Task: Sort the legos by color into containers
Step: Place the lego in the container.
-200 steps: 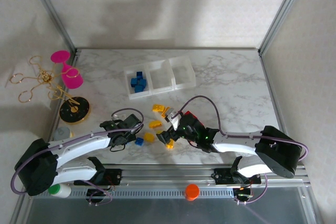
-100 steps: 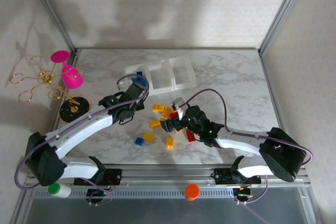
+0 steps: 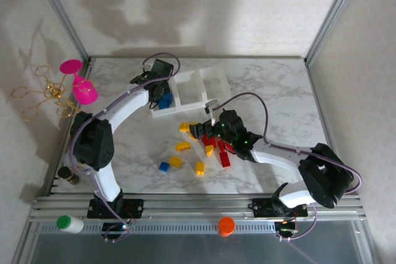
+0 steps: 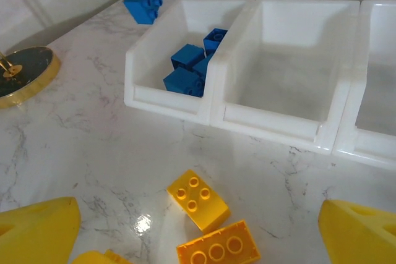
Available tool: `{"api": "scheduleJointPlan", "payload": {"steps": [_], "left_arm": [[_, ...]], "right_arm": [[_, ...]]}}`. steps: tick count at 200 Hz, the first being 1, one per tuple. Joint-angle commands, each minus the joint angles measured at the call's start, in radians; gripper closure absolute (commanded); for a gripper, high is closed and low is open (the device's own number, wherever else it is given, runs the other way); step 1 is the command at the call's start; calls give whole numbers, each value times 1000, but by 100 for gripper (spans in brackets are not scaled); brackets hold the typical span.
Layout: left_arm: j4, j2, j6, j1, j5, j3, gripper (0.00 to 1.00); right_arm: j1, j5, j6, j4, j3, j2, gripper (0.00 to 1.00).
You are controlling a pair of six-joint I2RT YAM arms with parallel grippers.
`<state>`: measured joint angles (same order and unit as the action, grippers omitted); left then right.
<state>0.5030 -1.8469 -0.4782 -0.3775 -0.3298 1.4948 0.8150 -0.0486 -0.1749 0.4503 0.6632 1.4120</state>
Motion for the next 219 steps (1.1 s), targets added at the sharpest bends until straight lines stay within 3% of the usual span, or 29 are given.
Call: {"api": "scheduleJointPlan", "payload": {"steps": [1, 65, 102, 119, 169, 219], "left_arm": [[-13, -87, 40, 39, 18, 67, 73], [6, -267, 84, 40, -28, 241, 70], [26, -270, 97, 41, -25, 259, 56], [51, -250, 92, 40, -29, 268, 53], [39, -23, 55, 10, 27, 91, 52], [-8, 313, -27, -77, 101, -282, 51]], "right_arm": [[-7, 12, 8, -7, 45, 25, 1], [-7, 8, 27, 10, 41, 75, 1], [-7, 7, 20, -10, 50, 53, 1], [-7, -8, 14, -18, 44, 19, 1], [-8, -43, -16, -68, 1, -90, 1], [-8, 34, -42, -183, -47, -215, 1]]}}
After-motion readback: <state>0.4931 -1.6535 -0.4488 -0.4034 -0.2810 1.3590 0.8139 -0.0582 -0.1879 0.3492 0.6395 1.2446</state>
